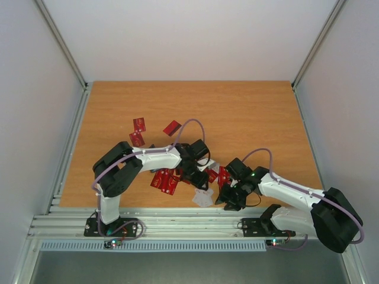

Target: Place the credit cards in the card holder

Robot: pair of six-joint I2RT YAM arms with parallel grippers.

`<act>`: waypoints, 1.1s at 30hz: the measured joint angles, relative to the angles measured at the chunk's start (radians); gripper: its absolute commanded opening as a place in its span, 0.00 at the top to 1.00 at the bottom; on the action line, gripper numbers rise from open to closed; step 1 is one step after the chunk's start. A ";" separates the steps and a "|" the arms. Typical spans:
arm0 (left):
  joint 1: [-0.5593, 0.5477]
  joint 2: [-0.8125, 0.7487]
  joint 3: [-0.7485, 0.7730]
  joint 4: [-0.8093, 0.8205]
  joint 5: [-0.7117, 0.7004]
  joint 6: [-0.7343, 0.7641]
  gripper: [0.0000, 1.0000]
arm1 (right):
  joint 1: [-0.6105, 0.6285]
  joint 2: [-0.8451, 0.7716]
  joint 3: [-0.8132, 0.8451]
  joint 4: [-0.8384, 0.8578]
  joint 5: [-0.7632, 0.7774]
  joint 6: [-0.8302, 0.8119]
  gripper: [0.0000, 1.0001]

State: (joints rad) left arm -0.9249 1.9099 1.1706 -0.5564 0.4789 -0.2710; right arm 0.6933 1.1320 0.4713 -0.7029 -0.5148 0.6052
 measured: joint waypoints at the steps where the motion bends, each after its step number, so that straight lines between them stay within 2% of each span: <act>1: -0.008 0.001 0.000 0.001 0.007 0.001 0.60 | 0.004 0.000 -0.008 0.014 -0.006 0.007 0.55; 9: -0.046 0.002 -0.010 0.008 0.047 -0.008 0.60 | 0.023 0.060 -0.059 0.177 -0.058 0.074 0.53; 18: -0.046 0.001 0.019 -0.045 0.028 -0.008 0.60 | 0.046 0.140 -0.063 0.278 -0.118 0.091 0.51; 27: -0.045 -0.065 0.046 -0.124 0.010 -0.003 0.69 | 0.048 0.164 -0.066 0.364 -0.175 0.084 0.51; 33: -0.045 -0.083 -0.008 -0.118 0.070 -0.008 0.70 | 0.048 0.186 -0.066 0.405 -0.201 0.067 0.51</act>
State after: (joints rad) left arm -0.9699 1.8267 1.1629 -0.6743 0.5491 -0.2787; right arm 0.7410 1.3178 0.4049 -0.2977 -0.7162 0.6720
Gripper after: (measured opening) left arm 0.304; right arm 0.488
